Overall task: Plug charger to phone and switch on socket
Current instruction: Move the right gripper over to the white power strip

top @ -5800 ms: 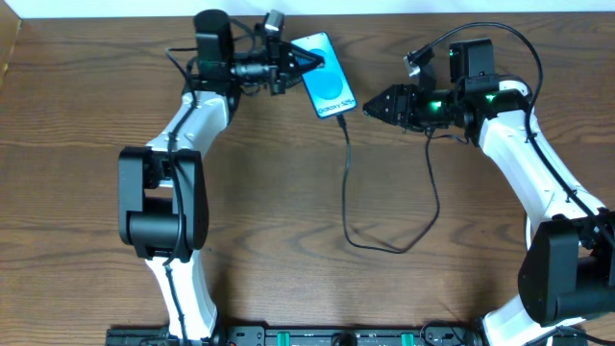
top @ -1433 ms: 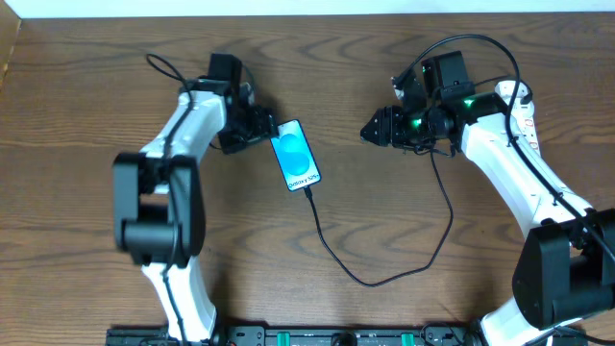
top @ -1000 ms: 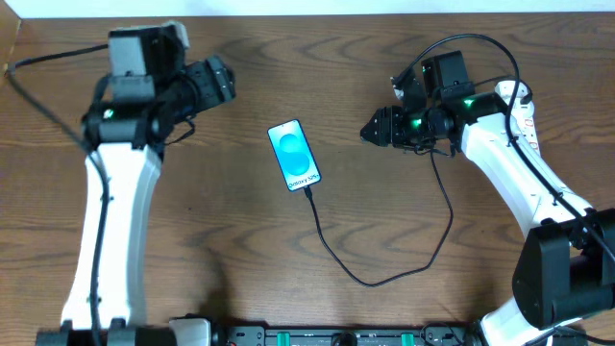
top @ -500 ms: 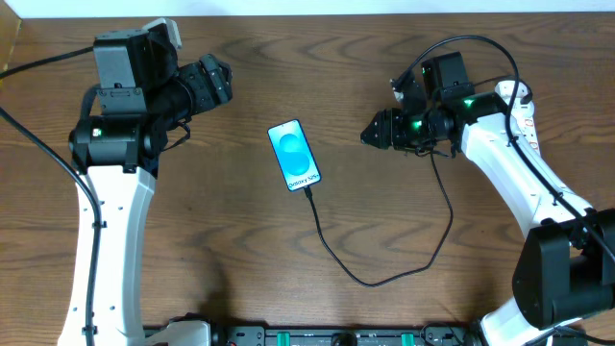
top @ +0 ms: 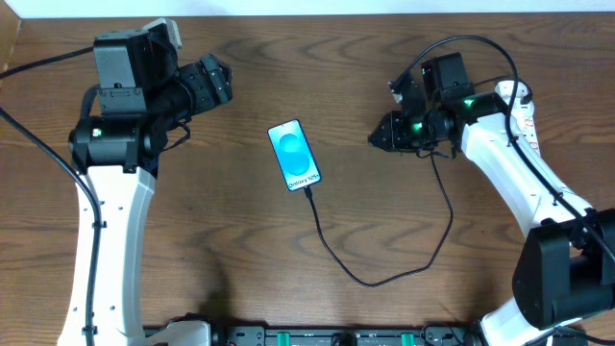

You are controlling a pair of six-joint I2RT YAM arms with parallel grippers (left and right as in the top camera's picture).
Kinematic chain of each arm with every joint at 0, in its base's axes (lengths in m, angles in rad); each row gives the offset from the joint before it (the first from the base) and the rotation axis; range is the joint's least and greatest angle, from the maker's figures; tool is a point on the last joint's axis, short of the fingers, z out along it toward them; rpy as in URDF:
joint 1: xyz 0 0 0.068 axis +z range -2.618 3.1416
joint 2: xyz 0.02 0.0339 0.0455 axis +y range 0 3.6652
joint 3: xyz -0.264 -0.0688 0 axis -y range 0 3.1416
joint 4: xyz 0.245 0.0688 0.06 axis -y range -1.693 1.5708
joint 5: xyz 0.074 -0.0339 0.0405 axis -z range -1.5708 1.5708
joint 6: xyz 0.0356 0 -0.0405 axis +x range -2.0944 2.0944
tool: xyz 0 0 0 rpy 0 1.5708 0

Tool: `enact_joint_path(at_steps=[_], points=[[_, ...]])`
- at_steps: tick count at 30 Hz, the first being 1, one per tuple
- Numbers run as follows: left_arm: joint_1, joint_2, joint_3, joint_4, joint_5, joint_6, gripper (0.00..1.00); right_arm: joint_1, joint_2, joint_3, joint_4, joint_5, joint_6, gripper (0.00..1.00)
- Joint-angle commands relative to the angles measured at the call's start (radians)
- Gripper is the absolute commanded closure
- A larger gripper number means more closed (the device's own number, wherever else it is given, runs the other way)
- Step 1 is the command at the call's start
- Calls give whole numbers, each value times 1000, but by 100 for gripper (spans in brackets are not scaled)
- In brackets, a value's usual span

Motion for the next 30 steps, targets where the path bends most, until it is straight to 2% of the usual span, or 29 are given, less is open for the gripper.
enact_joint_path(at_steps=[1,5,12,15,19,30], points=[[2,-8,5,-1,-13,2,16,5,8,7,-20,10,-13,84],[2,-8,5,-1,-13,2,16,-4,8,9,-21,11,-12,90],[2,-8,5,-1,-13,2,16,-67,4,56,-62,11,-9,94],[2,-8,5,-1,-13,2,16,-138,-15,122,-134,11,-14,99],[2,-8,5,-1,-13,2,16,-255,-43,198,-192,14,-39,99],[2,-8,5,-1,-13,2,16,-604,-57,219,-185,-24,-35,99]])
